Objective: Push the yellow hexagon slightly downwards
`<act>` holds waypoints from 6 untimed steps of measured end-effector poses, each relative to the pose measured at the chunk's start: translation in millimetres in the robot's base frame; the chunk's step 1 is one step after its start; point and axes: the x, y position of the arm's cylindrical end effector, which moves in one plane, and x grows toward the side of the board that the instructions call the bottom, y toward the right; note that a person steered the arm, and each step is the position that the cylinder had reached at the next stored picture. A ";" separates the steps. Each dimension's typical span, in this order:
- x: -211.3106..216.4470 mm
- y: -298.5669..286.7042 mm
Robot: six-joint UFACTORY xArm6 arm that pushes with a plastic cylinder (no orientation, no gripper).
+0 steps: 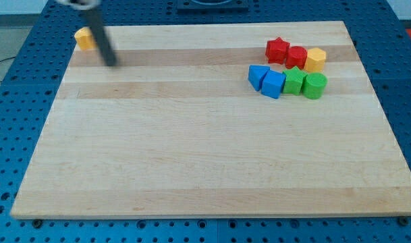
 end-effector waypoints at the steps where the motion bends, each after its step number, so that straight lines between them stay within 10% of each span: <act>1: -10.7 120.8; 4: -68.7 351.6; 6: 45.9 432.4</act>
